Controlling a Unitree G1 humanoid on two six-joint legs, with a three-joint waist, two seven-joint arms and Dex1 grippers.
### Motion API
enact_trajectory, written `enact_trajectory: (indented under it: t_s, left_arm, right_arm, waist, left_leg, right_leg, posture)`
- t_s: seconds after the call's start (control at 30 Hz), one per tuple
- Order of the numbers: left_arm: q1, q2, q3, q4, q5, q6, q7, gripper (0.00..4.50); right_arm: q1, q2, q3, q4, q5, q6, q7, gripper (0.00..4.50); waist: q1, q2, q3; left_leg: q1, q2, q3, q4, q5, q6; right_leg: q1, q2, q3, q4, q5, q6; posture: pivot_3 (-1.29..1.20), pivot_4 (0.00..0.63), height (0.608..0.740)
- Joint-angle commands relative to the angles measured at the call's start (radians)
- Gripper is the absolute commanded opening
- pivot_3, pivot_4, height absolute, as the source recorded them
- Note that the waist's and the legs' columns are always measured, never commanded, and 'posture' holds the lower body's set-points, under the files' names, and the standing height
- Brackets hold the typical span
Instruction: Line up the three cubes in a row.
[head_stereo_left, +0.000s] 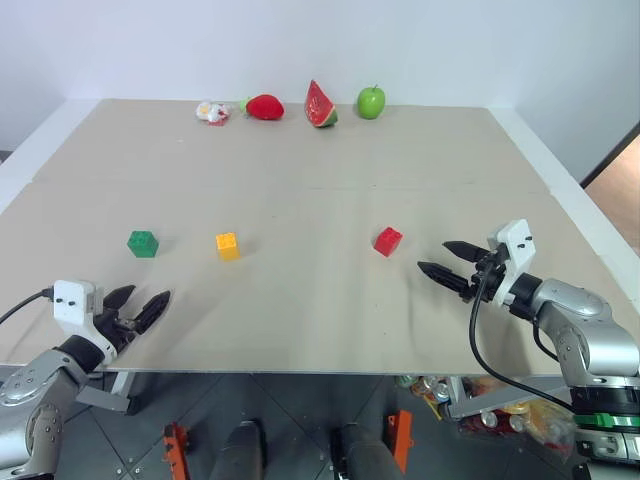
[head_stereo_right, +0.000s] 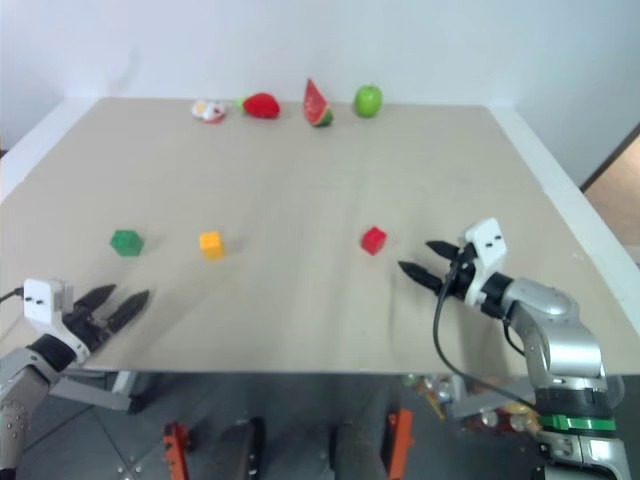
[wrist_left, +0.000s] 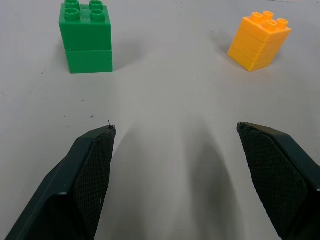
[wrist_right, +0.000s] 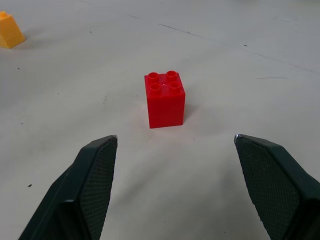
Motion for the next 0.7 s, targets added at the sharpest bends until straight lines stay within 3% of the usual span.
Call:
enact_trajectory:
  t_s: [0.03, 0.4, 0.53, 0.7]
  left_arm:
    - [0.003, 0.006, 0.017, -0.061, -0.021, 0.008, 0.000, 4.01]
    - [-0.030, 0.089, -0.116, -0.210, -0.079, 0.082, -0.187, 4.01]
    - [-0.111, 0.137, -0.230, -0.223, -0.025, 0.064, -0.256, 4.01]
    - [-0.177, 0.138, -0.274, -0.225, -0.021, 0.070, -0.283, 4.01]
  right_arm:
    - [-0.031, -0.005, 0.002, 0.001, -0.007, -0.020, 0.006, 3.87]
    - [-0.094, 0.022, 0.107, 0.097, -0.110, -0.064, -0.014, 3.87]
    - [-0.194, 0.052, 0.171, 0.241, -0.197, -0.124, -0.037, 3.87]
    - [-0.276, 0.081, 0.187, 0.367, -0.222, -0.169, -0.029, 3.87]
  waist:
    - [0.000, 0.000, 0.000]
    - [0.000, 0.000, 0.000]
    - [-0.001, 0.000, 0.000]
    - [-0.001, 0.000, 0.000]
  left_leg:
    - [0.000, 0.000, 0.000, 0.000, 0.000, 0.000]
    - [0.000, 0.000, 0.001, 0.001, 0.000, 0.000]
    - [0.001, 0.001, 0.001, 0.001, 0.000, 0.000]
    - [0.000, 0.002, 0.001, 0.001, 0.000, 0.000]
  right_leg:
    - [0.000, 0.000, 0.000, 0.000, 0.000, 0.000]
    - [0.000, 0.000, 0.001, 0.000, 0.001, 0.000]
    - [0.000, 0.002, 0.001, 0.000, 0.001, -0.001]
    - [0.000, 0.004, 0.003, 0.000, 0.002, 0.000]
  posture:
    - [0.00, 0.150, 0.740]
    - [0.00, 0.150, 0.740]
    - [0.00, 0.150, 0.740]
    - [0.00, 0.150, 0.740]
